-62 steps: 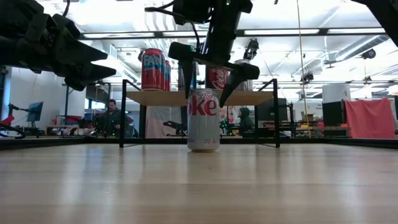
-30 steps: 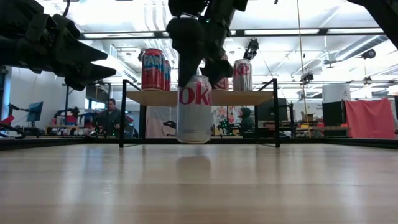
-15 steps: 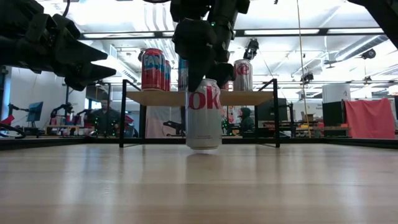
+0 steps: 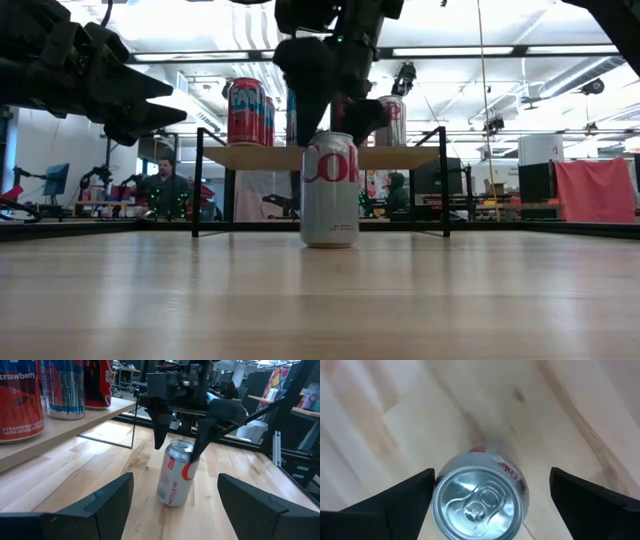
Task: Place canned beverage on shelf
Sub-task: Put the red and silver soda can on the shelf aligned with the other red and silver soda can
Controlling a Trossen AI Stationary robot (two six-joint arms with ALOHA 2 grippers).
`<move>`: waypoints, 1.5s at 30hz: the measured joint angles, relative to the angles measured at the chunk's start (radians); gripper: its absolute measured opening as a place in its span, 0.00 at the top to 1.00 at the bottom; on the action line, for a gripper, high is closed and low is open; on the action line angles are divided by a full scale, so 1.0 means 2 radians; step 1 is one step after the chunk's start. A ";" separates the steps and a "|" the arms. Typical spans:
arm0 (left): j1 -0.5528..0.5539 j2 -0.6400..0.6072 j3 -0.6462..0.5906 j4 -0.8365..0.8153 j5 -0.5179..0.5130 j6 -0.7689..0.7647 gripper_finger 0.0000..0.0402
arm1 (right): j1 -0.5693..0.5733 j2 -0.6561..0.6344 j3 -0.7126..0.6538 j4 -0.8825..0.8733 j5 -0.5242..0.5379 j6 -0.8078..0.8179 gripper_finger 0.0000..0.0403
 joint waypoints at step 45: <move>0.000 0.000 0.000 0.000 0.000 0.000 0.32 | 0.170 0.001 -0.070 0.012 0.357 0.452 0.01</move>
